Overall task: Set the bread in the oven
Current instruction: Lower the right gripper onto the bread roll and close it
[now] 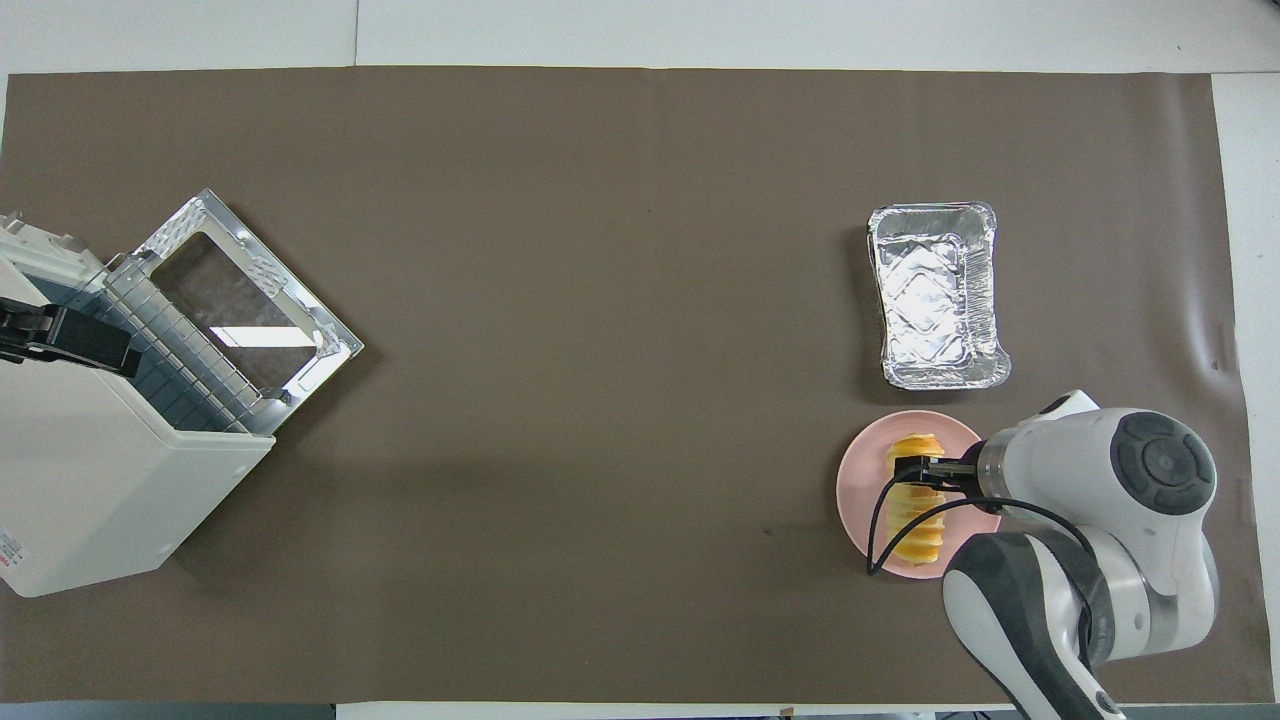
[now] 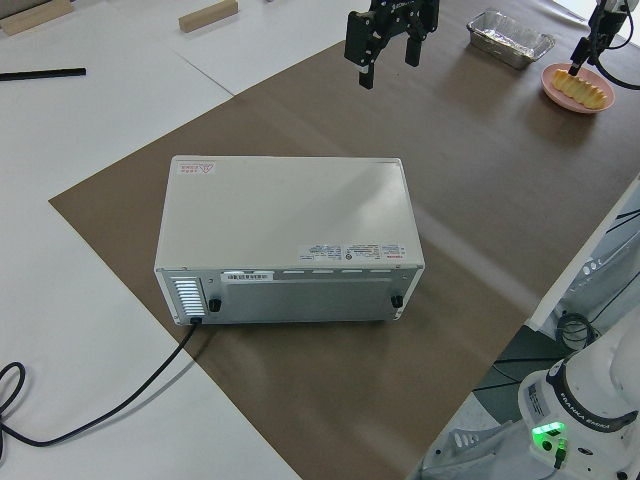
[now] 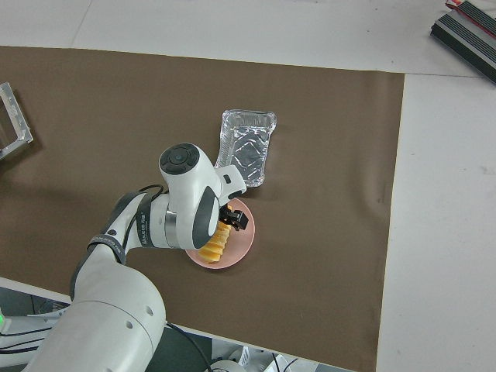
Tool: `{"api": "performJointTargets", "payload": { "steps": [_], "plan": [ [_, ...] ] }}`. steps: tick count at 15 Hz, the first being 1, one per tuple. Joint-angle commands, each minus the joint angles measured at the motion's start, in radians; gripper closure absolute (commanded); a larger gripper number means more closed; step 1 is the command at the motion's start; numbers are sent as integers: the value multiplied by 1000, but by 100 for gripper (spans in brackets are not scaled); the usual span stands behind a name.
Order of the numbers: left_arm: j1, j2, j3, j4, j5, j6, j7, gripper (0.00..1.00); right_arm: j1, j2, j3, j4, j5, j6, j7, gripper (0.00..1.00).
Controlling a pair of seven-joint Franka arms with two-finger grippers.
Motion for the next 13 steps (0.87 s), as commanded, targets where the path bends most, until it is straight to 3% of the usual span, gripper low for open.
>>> {"api": "performJointTargets", "payload": {
  "steps": [1,5,9,11,12,13],
  "plan": [
    [5,-7,-4,6,17,-16,3,0,6,6,8,-14,27,30,37,1],
    [5,-7,-4,6,17,-16,3,0,14,18,8,-23,30,41,45,3],
    [5,-7,-4,6,15,-16,3,0,18,20,8,-41,30,70,43,23],
    [5,-7,-4,6,15,-16,3,0,35,20,8,-41,30,69,43,55],
    [5,-7,-4,6,17,-16,3,0,35,20,8,-41,30,67,42,97],
    [5,-7,-4,8,17,-16,3,0,35,21,8,-38,30,67,37,100]
  ]
}}
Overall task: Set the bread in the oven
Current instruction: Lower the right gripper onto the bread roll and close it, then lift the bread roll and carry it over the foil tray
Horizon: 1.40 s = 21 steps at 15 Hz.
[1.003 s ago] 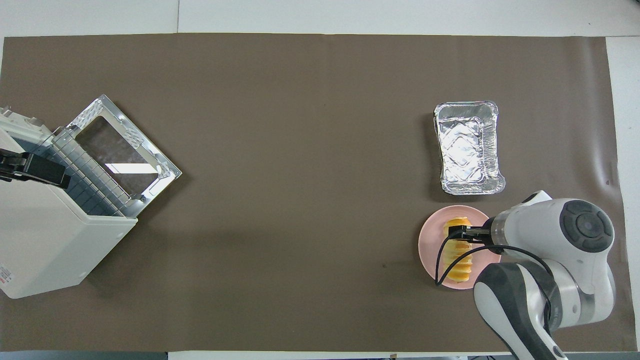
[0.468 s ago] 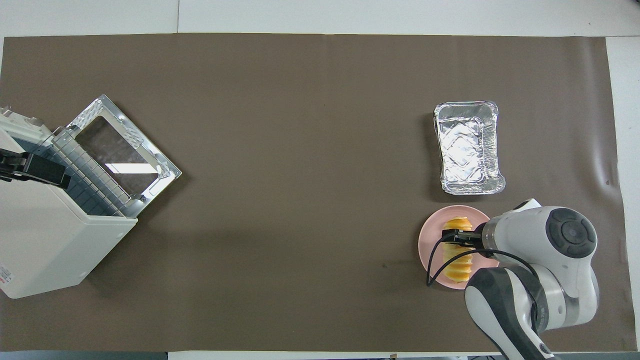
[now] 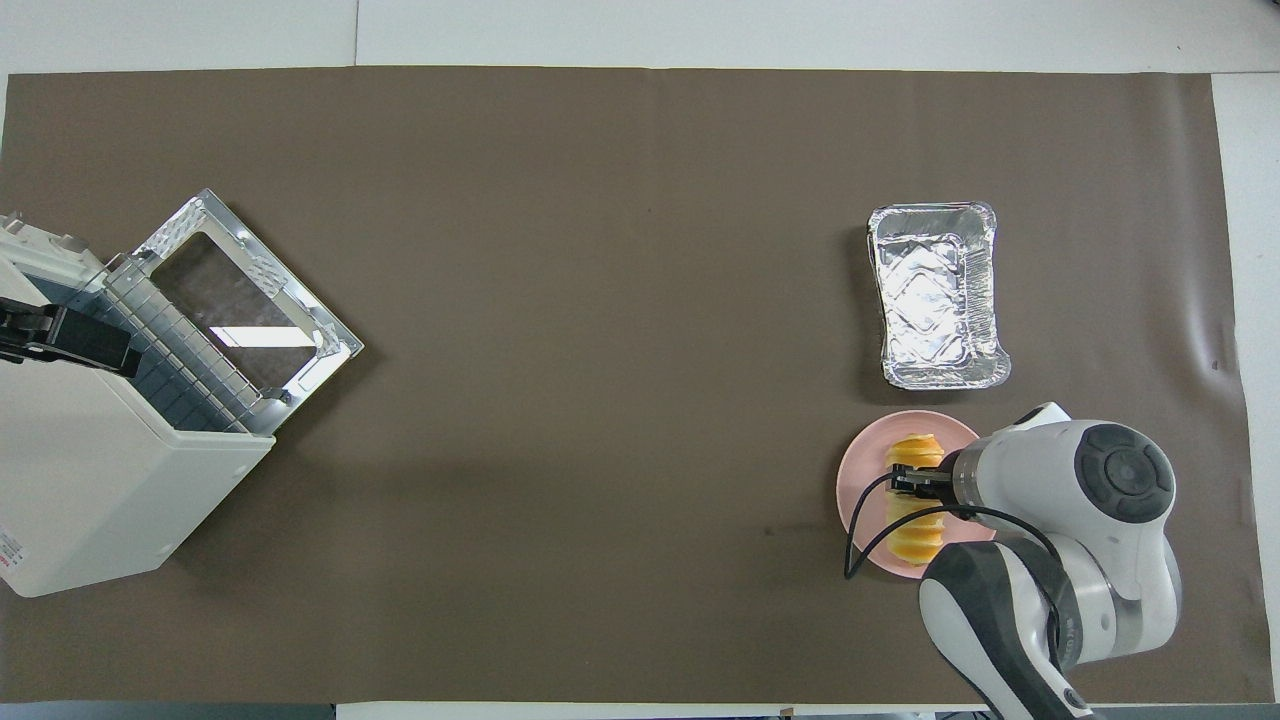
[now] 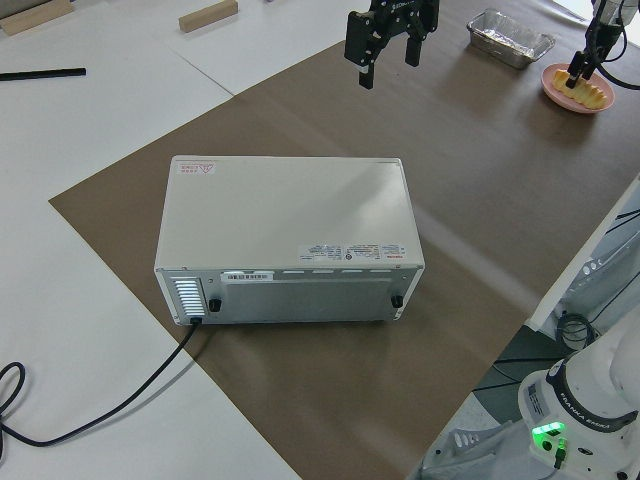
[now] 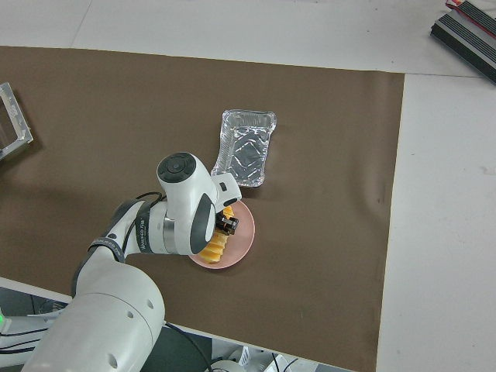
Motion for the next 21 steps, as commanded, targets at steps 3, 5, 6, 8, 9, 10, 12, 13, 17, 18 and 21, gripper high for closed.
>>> {"api": "performJointTargets", "payload": {
  "steps": [3,5,6,8,9,10,12,13,17,18,21],
  "plan": [
    [5,-7,-4,6,15,-16,3,0,1,5,3,39,7,-9,13,100],
    [5,-7,-4,6,15,-16,3,0,1,10,3,147,9,-145,15,100],
    [5,-7,-4,6,15,-16,3,0,1,22,3,204,9,-208,12,100],
    [7,-7,-4,6,15,-16,3,0,-8,37,1,295,9,-290,3,100],
    [5,-7,-4,6,17,-16,3,0,-12,57,1,354,7,-324,-5,100],
    [5,-7,-4,6,17,-16,3,0,-20,94,-2,426,7,-360,-42,100],
    [5,-7,-4,6,17,-16,3,0,-57,148,-4,516,7,-365,-115,100],
    [5,-7,-4,8,15,-16,3,0,-67,183,-2,557,7,-356,-134,100],
    [5,-7,-4,6,15,-16,3,0,-74,355,-4,758,7,-344,-165,100],
    [5,-7,-4,6,17,-16,3,0,-74,382,-2,786,9,-332,-166,100],
    [5,-7,-4,6,15,-16,3,0,-75,430,-2,795,9,-246,-198,100]
  ]
}}
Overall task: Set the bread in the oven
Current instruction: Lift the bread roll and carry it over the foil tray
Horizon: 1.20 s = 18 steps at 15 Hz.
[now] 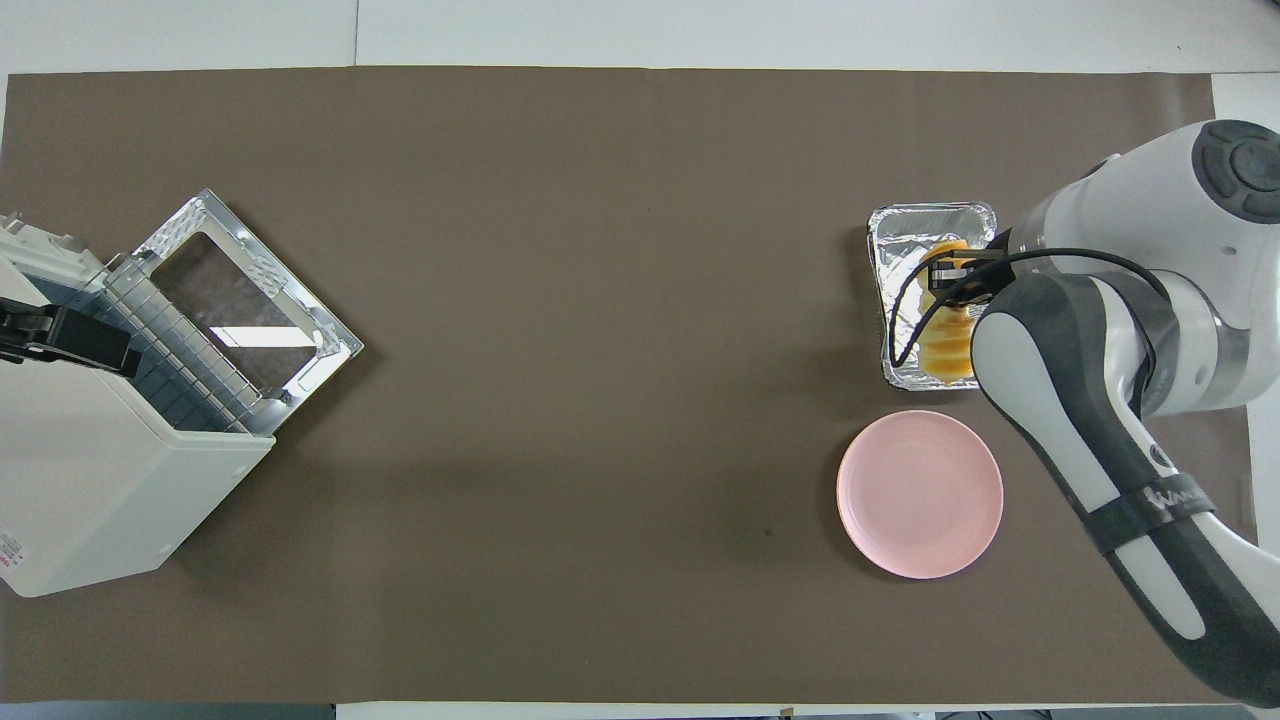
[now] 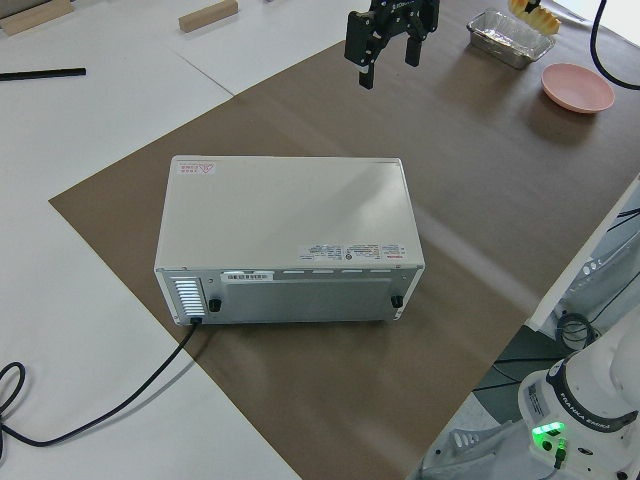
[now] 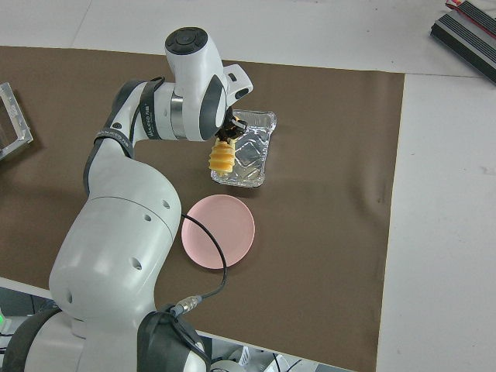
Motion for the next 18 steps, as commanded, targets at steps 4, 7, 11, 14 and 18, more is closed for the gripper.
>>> {"api": "performJointTargets", "payload": {
  "steps": [4,7,11,14,18],
  "plan": [
    [5,-7,-4,6,15,-16,3,0,-17,107,4,25,9,98,-72,100],
    [5,-7,-4,6,17,-16,3,0,-17,123,4,-38,9,156,-72,100],
    [5,-7,-4,6,15,-16,3,0,-5,123,4,-75,9,160,-76,62],
    [7,-7,-4,8,15,-16,3,0,-17,115,3,-35,7,101,-124,0],
    [5,-7,-4,8,15,-16,3,0,-41,114,-2,58,-11,15,-133,0]
  ]
}}
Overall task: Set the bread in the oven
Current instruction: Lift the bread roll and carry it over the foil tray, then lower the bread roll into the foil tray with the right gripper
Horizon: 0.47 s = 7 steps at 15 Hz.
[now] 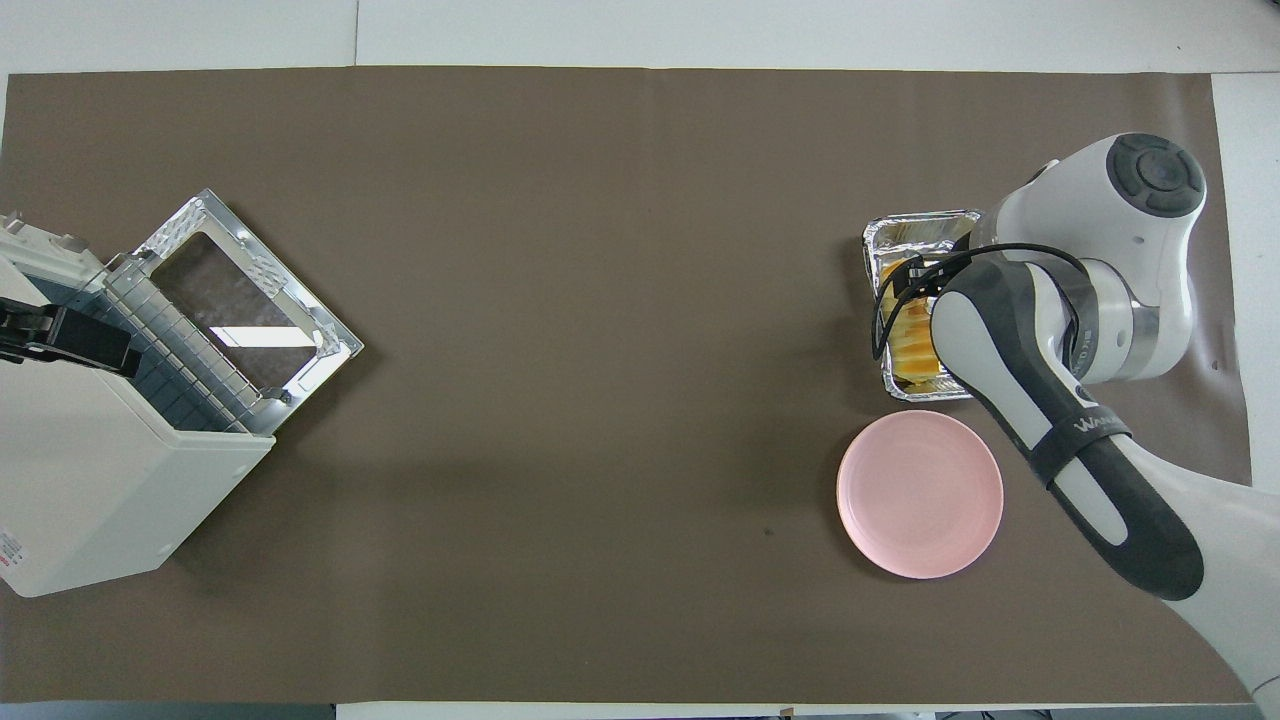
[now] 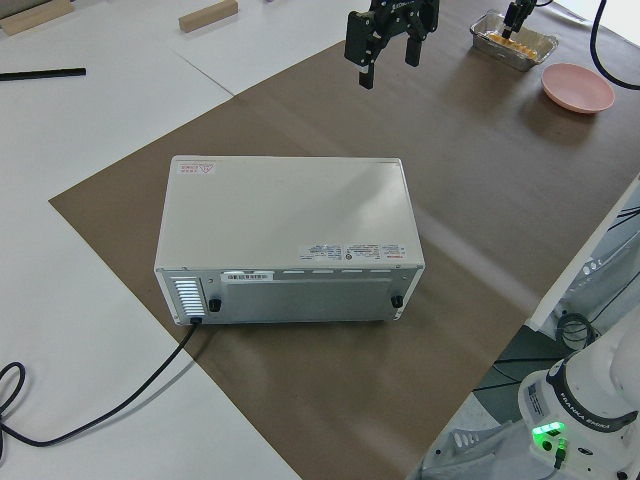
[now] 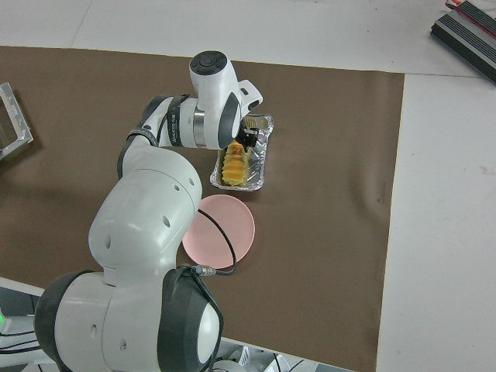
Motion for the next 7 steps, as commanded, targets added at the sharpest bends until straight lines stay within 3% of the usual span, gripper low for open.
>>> {"api": "performJointTargets", "payload": {
  "steps": [1,7],
  "plan": [
    [5,-7,-4,6,15,-16,3,0,-42,-7,1,33,-11,-41,-55,0],
    [5,-7,-4,6,15,-16,3,0,-109,-32,3,-120,-11,84,-123,0]
  ]
}}
